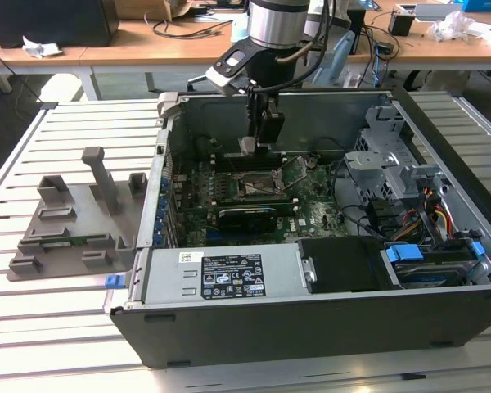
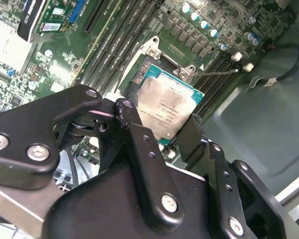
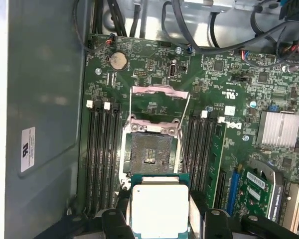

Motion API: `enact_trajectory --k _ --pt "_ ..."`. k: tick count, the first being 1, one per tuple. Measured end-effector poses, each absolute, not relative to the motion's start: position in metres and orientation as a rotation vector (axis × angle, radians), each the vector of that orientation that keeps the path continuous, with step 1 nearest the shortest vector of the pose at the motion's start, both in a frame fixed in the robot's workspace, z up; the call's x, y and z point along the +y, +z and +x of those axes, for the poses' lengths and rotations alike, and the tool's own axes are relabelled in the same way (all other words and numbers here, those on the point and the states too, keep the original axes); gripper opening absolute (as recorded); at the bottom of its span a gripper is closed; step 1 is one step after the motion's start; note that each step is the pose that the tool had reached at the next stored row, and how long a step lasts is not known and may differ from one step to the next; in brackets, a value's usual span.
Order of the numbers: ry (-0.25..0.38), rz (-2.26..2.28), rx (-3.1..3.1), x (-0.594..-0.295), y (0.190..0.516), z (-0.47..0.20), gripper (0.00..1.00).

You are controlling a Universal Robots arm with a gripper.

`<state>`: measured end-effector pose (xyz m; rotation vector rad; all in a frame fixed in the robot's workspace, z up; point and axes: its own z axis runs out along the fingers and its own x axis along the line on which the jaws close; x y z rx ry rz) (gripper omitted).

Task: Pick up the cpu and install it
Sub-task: 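Place the cpu into insertion slot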

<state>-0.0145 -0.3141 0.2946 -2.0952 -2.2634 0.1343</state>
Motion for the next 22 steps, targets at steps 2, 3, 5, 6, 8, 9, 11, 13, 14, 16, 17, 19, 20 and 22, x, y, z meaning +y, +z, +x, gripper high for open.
enact_trajectory --k 2,3,5,6,8,9,11,13,14,16,17,19,20,22 --pt "0.133 -2.118 -2.241 -0.3141 0.2946 -0.0145 0.55" --pt "0.133 -2.133 -2.226 -0.3141 0.2946 -0.0145 0.55" --pt "0.131 -2.172 -2.186 -0.3141 0.2946 -0.0145 0.55" --pt "0.131 -2.186 -2.171 -0.3141 0.2946 -0.0145 0.55" --pt "0.13 -2.203 -2.152 -0.3141 0.2946 -0.0145 0.55" --pt "0.129 -2.216 -2.139 -0.3141 0.2946 -0.0145 0.55" --pt "0.128 -2.237 -2.115 -0.3142 0.2946 -0.0145 0.55" --pt "0.127 -2.259 -2.091 -0.3141 0.2946 -0.0145 0.55" --pt "0.127 -2.265 -2.084 -0.3141 0.2946 -0.0145 0.55" --pt "0.127 -2.268 -2.081 -0.3141 0.2946 -0.0145 0.55" --pt "0.127 -2.267 -2.081 -0.3141 0.2946 -0.0145 0.55" --pt "0.127 -2.267 -2.081 -0.3141 0.2946 -0.0145 0.55" --pt "0.127 -2.262 -2.088 -0.3141 0.2946 -0.0145 0.55" --pt "0.131 -2.232 -2.123 -0.3141 0.2945 -0.0145 0.55"
